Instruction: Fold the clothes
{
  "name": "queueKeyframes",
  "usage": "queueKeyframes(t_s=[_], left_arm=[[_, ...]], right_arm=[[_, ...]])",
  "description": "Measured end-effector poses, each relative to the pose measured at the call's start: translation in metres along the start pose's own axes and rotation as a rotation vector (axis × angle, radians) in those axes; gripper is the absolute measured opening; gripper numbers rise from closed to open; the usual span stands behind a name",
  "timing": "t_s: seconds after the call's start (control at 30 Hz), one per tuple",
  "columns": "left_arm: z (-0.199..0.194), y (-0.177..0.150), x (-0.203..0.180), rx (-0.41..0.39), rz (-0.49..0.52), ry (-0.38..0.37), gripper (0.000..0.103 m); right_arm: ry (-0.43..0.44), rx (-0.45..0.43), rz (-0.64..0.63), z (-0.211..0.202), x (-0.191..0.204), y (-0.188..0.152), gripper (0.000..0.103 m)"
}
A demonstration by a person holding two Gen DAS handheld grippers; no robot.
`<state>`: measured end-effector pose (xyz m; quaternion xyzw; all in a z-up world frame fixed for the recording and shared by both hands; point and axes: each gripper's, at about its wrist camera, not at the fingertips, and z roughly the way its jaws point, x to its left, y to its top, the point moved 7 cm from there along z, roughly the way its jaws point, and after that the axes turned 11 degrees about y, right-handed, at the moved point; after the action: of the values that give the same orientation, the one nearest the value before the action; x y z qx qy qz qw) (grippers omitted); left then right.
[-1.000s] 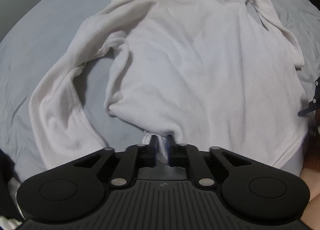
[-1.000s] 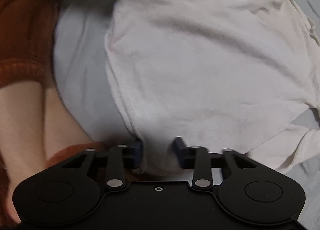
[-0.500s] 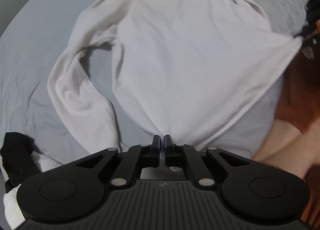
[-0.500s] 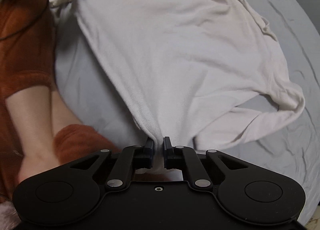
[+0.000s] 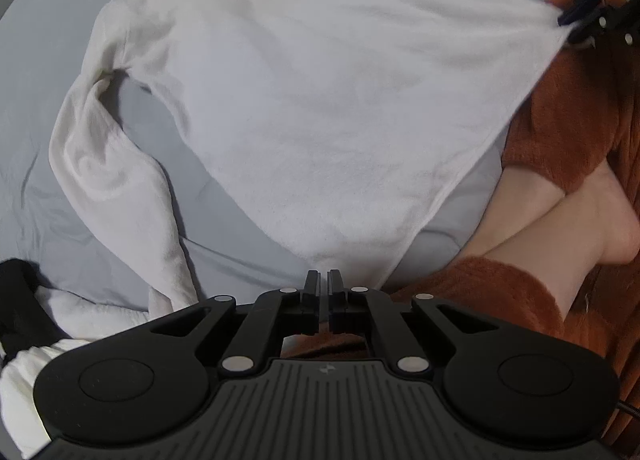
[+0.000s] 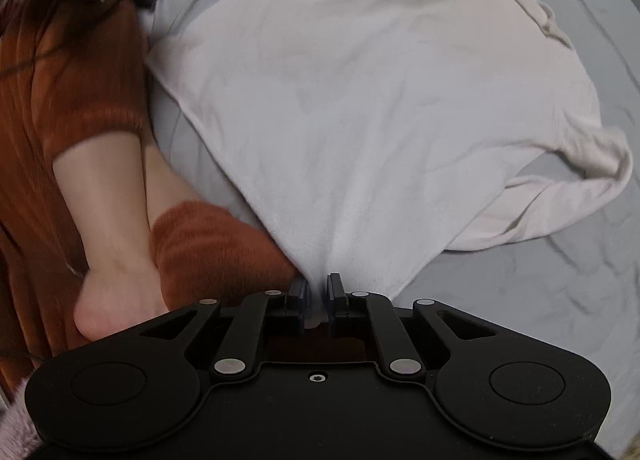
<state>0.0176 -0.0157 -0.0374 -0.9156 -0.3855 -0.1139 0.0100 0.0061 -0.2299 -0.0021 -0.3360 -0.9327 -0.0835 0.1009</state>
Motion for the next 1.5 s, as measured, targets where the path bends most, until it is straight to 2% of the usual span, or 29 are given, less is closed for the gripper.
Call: queueKeyframes(t_s=[0.07,0.1,0.23,0.37,0.47,0.53,0.63,0.73,0.93,1.03,1.13,1.37,1.5], left_arm=[[-0.001,0.004,0.009,-0.020,-0.043,0.026,0.010],[0.000,0.007,0.014,-0.030,-0.062,0.037,0.011],[0.000,0.025,0.032,-0.100,-0.156,0.102,0.012],[0.005,0.049,0.033,-0.158,-0.235,0.094,0.013],[0.011,0.069,0.026,-0.178,-0.246,0.101,0.013],[0.018,0.080,0.022,-0.184,-0.270,0.085,0.013],[0.030,0.098,0.016,-0.194,-0.307,0.069,0.018],[0.042,0.110,0.011,-0.212,-0.330,0.101,0.018],[0.066,0.106,0.012,-0.231,-0.406,0.126,0.019],[0.075,0.102,0.008,-0.235,-0.401,0.147,0.019],[0.076,0.100,0.006,-0.249,-0.385,0.166,0.020],[0.076,0.095,0.011,-0.265,-0.424,0.141,0.023],[0.075,0.095,0.010,-0.266,-0.419,0.149,0.025]], right_arm=[[0.010,-0.037,0.032,-0.006,-0.007,0.002,0.024],[0.004,-0.056,0.054,-0.009,-0.013,0.004,0.025],[-0.056,-0.146,0.200,-0.022,-0.061,0.005,0.025],[-0.091,-0.223,0.398,-0.023,-0.115,0.001,0.025],[-0.079,-0.254,0.526,-0.015,-0.147,-0.002,0.025],[-0.033,-0.286,0.616,-0.004,-0.165,-0.003,0.026],[0.015,-0.307,0.711,0.016,-0.178,-0.001,0.026],[0.026,-0.300,0.763,0.033,-0.190,-0.003,0.026],[0.053,-0.345,0.853,0.052,-0.199,-0.006,0.026],[0.040,-0.365,0.891,0.055,-0.199,-0.006,0.025],[0.000,-0.370,0.883,0.054,-0.196,-0.002,0.008],[-0.128,-0.335,0.874,0.029,-0.195,-0.009,0.004],[-0.292,-0.303,0.858,-0.001,-0.210,-0.025,0.004]])
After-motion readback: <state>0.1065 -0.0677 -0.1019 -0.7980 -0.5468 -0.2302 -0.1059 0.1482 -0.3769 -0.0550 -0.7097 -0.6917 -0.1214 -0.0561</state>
